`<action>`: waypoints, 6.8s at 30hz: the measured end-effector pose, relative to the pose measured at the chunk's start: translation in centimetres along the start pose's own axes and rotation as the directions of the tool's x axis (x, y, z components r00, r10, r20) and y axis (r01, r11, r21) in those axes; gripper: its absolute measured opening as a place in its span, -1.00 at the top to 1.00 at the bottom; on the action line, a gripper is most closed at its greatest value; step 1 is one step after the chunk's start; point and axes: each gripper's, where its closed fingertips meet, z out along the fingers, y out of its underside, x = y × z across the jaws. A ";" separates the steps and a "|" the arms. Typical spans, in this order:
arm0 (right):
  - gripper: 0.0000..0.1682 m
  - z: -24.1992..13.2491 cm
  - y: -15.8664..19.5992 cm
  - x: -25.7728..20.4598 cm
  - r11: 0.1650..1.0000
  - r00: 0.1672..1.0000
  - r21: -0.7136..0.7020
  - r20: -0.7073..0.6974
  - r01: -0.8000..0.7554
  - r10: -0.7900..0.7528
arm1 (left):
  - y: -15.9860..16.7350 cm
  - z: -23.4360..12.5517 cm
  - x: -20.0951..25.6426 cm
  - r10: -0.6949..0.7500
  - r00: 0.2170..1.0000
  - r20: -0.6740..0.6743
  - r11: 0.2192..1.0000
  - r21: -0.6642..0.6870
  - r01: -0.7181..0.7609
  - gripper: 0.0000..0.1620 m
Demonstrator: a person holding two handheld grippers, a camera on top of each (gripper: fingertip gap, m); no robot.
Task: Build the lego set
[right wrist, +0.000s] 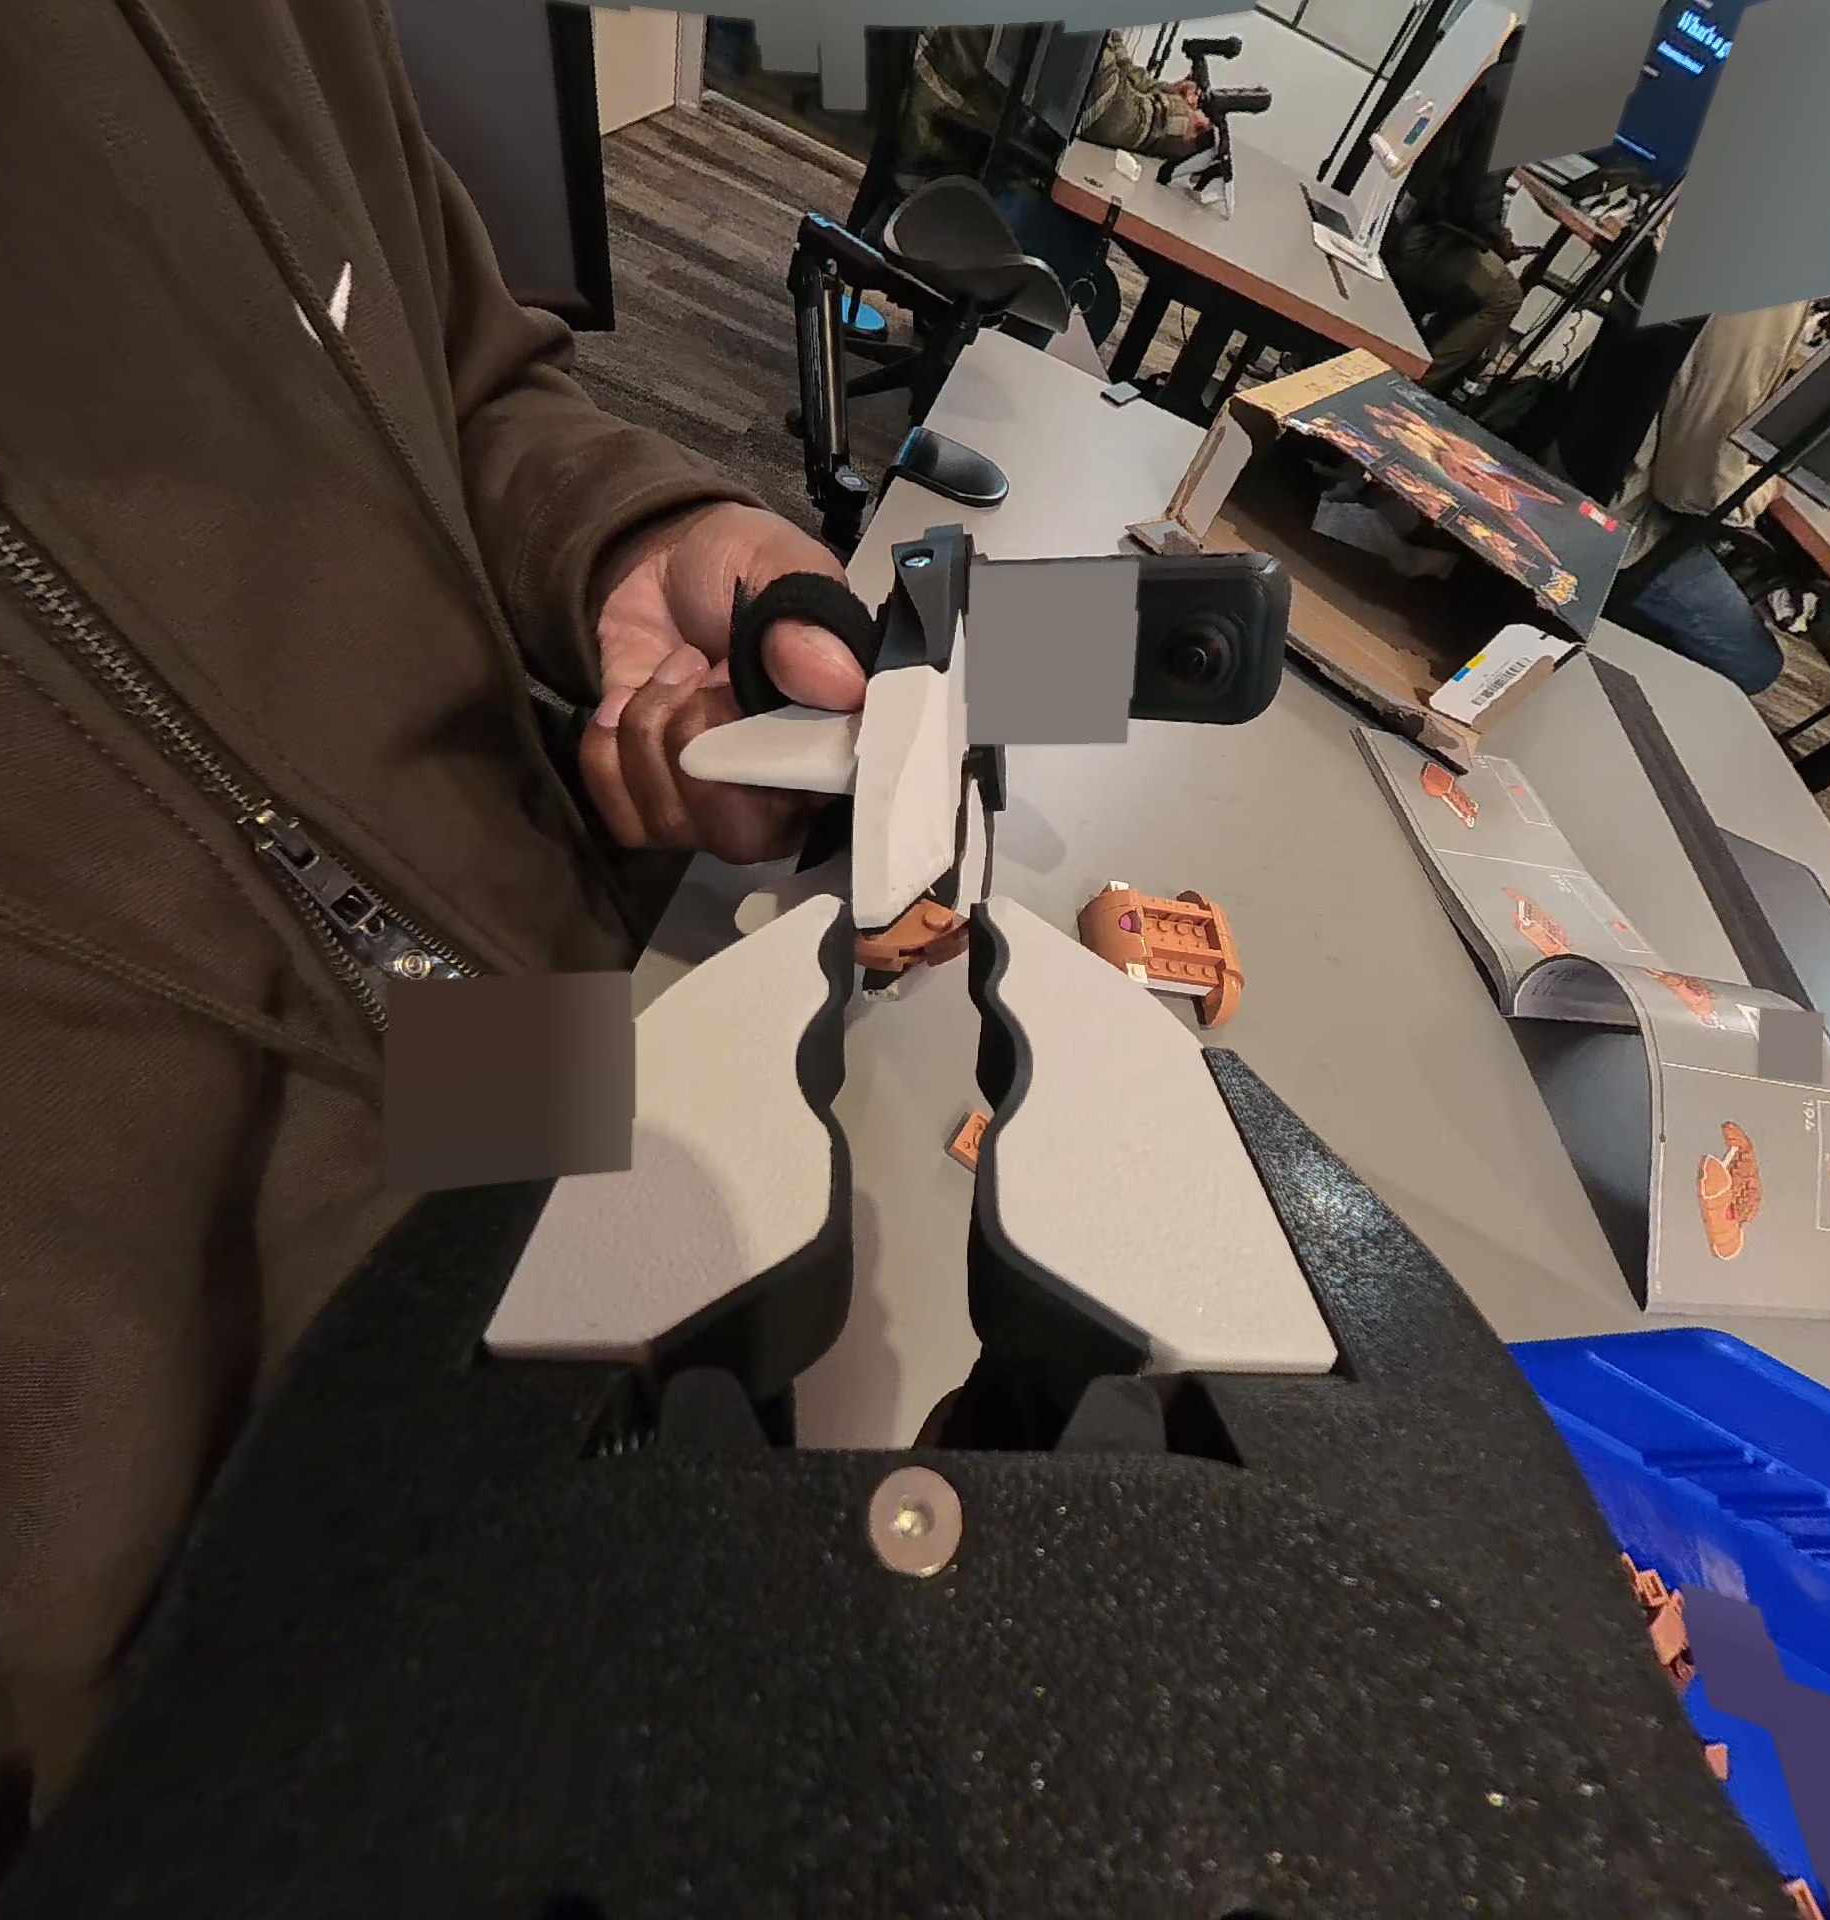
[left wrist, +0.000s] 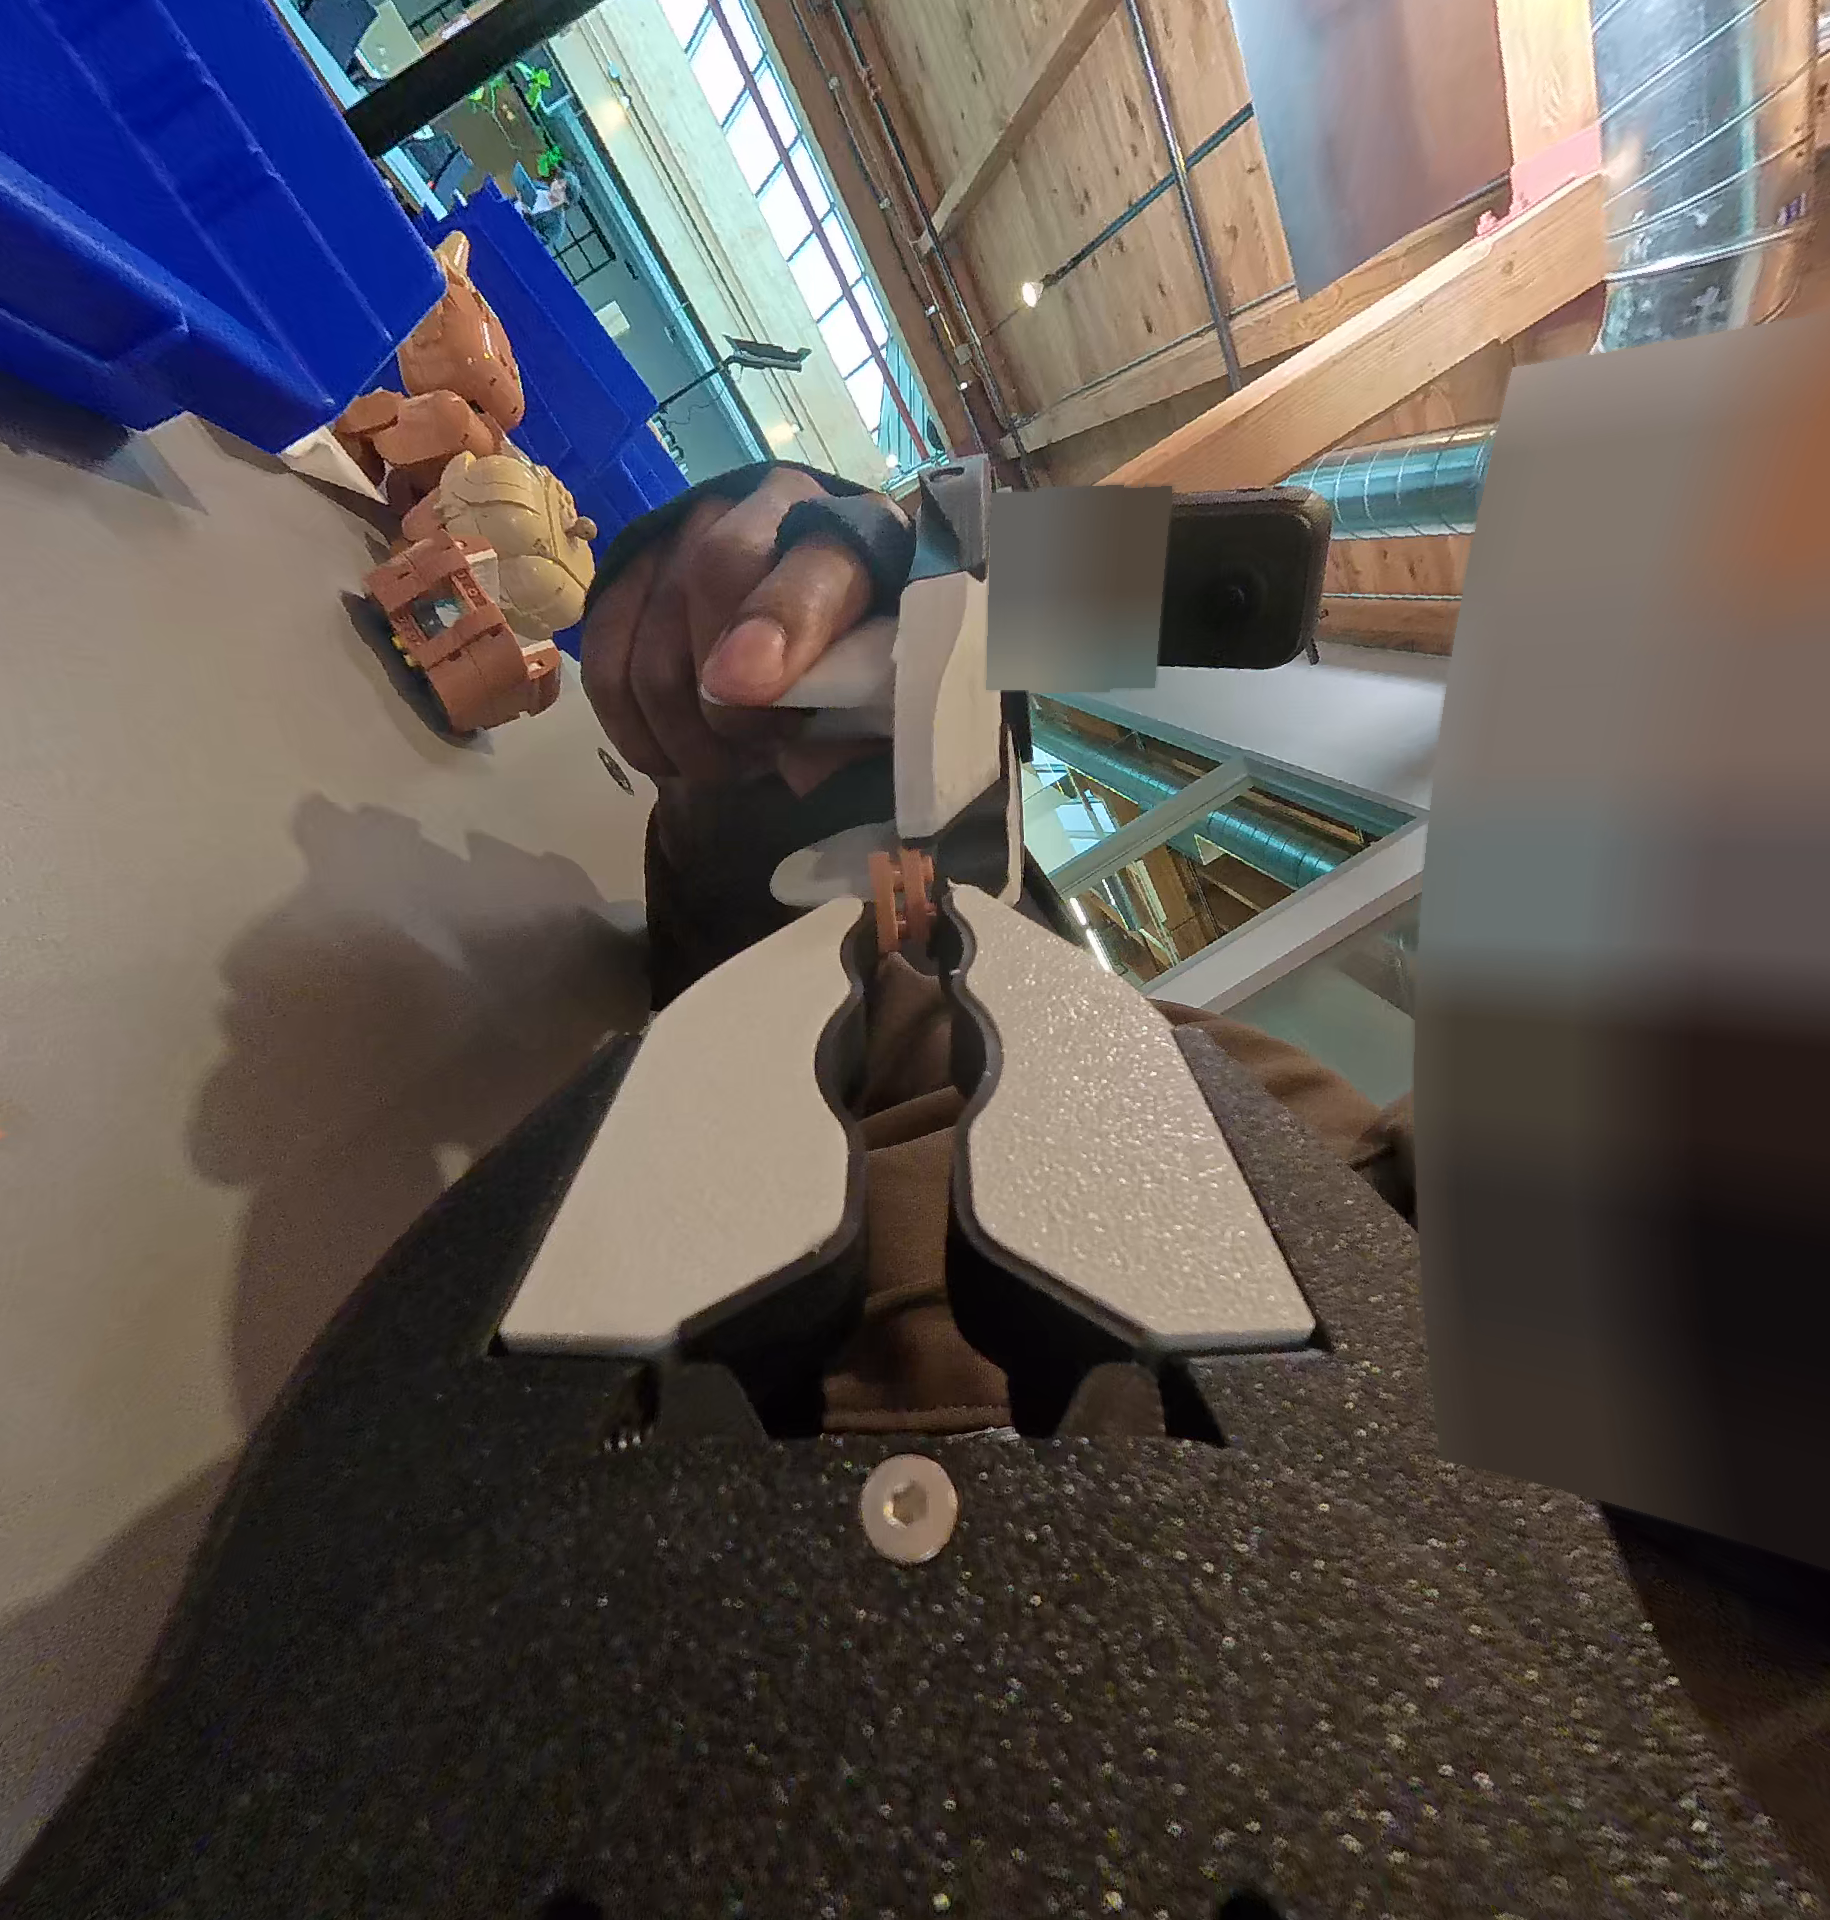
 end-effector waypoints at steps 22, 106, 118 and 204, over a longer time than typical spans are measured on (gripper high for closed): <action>0.75 0.2 0.5 -0.2 1.000 1.000 -0.013 0.015 0.003 -0.003 | 0.2 -0.1 -0.4 0.013 0.999 0.045 1.000 -0.017 -0.013 0.87; 0.90 -0.2 -0.1 -3.1 0.941 0.952 0.150 0.098 -0.304 0.291 | 3.5 -0.2 -0.2 0.824 0.545 0.155 0.547 -0.468 -0.694 0.87; 0.90 -0.4 0.0 -2.9 0.954 0.970 0.179 0.033 -0.242 0.240 | 3.0 -0.3 -0.7 0.904 0.385 0.185 0.421 -0.535 -0.732 0.87; 0.70 -1.6 -4.6 -2.4 0.906 0.948 0.411 -0.234 -0.104 0.215 | 1.4 0.5 4.9 0.747 0.664 0.038 0.664 -0.097 -0.741 0.88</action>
